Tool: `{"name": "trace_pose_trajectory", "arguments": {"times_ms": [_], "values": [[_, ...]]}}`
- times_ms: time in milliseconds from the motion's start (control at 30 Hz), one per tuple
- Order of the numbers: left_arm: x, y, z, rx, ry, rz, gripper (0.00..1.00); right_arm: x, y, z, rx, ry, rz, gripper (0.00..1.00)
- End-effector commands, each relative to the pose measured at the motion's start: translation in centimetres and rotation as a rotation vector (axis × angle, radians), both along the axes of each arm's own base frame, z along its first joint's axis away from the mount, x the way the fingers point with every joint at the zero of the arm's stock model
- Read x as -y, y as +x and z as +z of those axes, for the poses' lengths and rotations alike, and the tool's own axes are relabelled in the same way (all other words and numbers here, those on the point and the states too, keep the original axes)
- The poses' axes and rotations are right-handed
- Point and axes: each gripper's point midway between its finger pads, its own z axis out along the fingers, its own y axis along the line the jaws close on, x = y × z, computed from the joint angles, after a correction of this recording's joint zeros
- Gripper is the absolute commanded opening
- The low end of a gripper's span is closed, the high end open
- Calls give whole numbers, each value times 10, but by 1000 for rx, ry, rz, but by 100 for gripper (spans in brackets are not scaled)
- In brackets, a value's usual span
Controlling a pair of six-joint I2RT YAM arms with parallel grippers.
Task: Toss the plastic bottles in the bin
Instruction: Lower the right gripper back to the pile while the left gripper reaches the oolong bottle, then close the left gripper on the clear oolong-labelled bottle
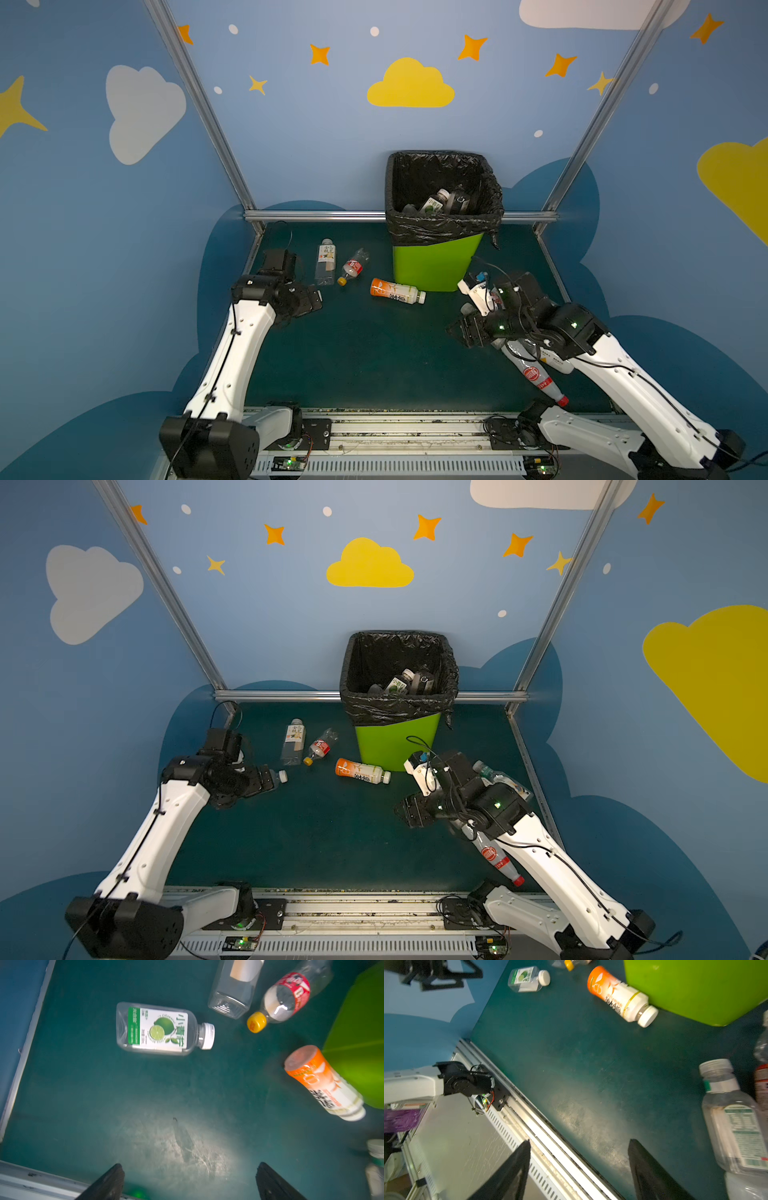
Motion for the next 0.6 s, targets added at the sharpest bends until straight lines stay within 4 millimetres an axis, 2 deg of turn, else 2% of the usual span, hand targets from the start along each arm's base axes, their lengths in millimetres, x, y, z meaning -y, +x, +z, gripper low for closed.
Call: {"name": "trace_pose_trajectory", "arguments": {"times_ms": [0,167,300,467,567], "values": [[-10,29,0,18,8,-33,100,-12,-4,6,-11,56,-10,75],[3,74,-7,11,-110,-39,100,-19,-5,-5,-24,26,-7,74],[4,108,-18,20,-123,-23,99,-20,-6,-11,-43,4,-10,69],[9,139,-35,-5,-122,-45,98,-20,-2,-13,-44,-18,-29,68],[11,157,-49,-29,-113,-62,94,-20,2,-12,-36,-28,-46,68]]}}
